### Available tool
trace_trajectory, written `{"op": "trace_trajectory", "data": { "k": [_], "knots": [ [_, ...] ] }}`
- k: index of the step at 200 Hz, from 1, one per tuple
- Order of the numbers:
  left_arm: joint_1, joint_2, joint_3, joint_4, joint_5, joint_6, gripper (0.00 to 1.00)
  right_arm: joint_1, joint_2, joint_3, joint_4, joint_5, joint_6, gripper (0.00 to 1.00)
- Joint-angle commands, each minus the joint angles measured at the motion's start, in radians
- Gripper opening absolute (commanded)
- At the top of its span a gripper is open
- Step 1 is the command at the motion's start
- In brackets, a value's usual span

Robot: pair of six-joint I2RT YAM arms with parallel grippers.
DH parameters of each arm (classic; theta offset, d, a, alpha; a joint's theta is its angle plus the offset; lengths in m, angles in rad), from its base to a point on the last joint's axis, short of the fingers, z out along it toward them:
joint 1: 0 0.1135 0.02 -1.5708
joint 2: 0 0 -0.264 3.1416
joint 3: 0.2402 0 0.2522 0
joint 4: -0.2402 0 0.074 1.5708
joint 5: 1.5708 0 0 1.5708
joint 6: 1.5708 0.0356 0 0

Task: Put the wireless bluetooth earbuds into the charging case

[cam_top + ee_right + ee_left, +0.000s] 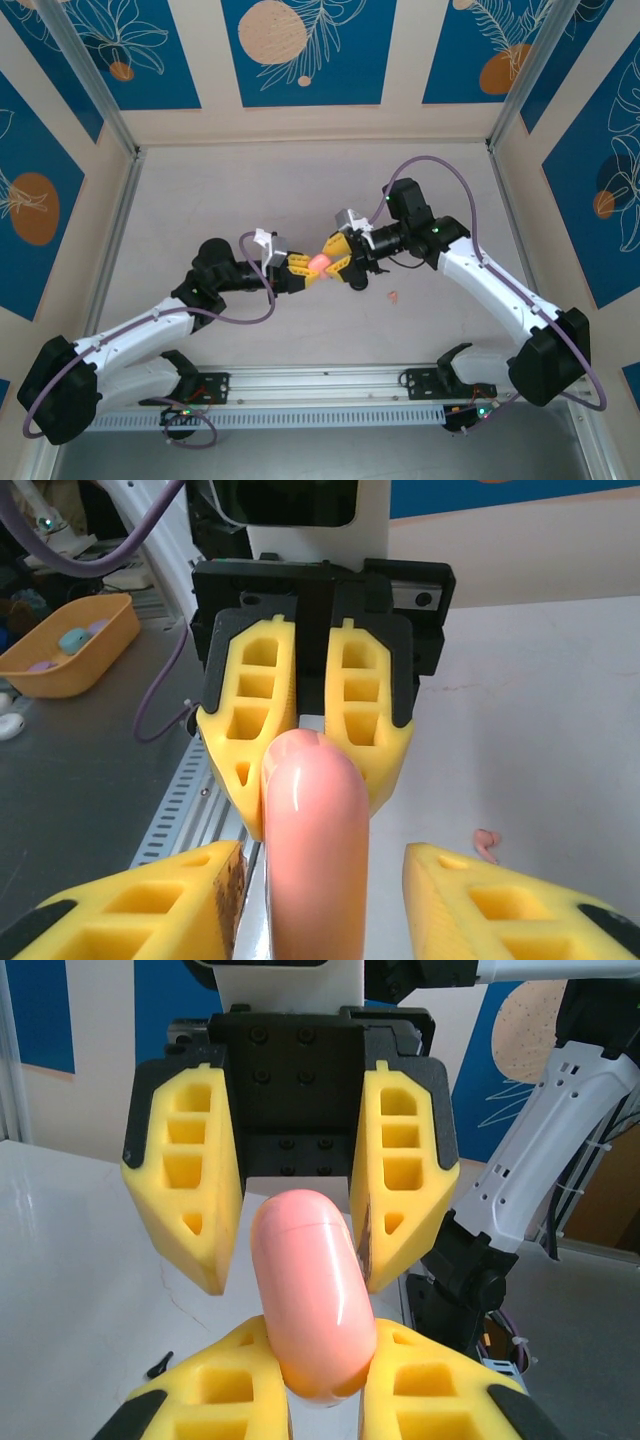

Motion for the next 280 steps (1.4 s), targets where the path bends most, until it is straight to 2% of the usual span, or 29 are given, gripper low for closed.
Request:
{"op": "trace_trajectory", "data": {
  "k": [1, 41, 53, 72, 89, 120, 155, 186, 233, 280],
  "knots": [
    [-0.006, -0.005, 0.032, 0.049, 0.032, -0.009, 0.12, 0.008, 0.009, 0.035, -0.057, -0.047, -0.043, 0.42],
    [-0.006, -0.006, 0.029, 0.042, 0.027, -0.003, 0.14, 0.008, 0.017, 0.069, -0.128, -0.041, -0.094, 0.23],
    [-0.006, -0.010, 0.027, 0.024, 0.011, 0.010, 0.24, 0.008, 0.012, 0.081, -0.149, -0.014, -0.107, 0.21],
    [-0.006, -0.030, 0.024, -0.052, -0.030, 0.065, 0.48, 0.008, -0.005, 0.091, -0.177, 0.063, -0.128, 0.20],
    [-0.006, -0.057, 0.033, -0.184, -0.069, 0.154, 0.55, 0.023, -0.028, 0.094, -0.209, 0.186, -0.188, 0.20],
    [-0.008, -0.075, 0.098, -0.464, -0.087, 0.314, 0.56, 0.097, -0.048, 0.107, -0.261, 0.463, -0.285, 0.20],
    [-0.008, -0.086, 0.121, -0.564, -0.094, 0.380, 0.57, 0.165, -0.019, 0.157, -0.318, 0.584, -0.336, 0.20],
    [-0.009, -0.085, 0.143, -0.640, -0.101, 0.427, 0.57, 0.206, 0.009, 0.182, -0.325, 0.578, -0.350, 0.20],
    [-0.010, -0.085, 0.153, -0.640, -0.094, 0.433, 0.57, 0.236, 0.070, 0.230, -0.371, 0.521, -0.360, 0.20],
    [-0.012, -0.077, 0.160, -0.627, -0.075, 0.420, 0.50, 0.240, 0.096, 0.247, -0.373, 0.479, -0.358, 0.20]
  ]
}}
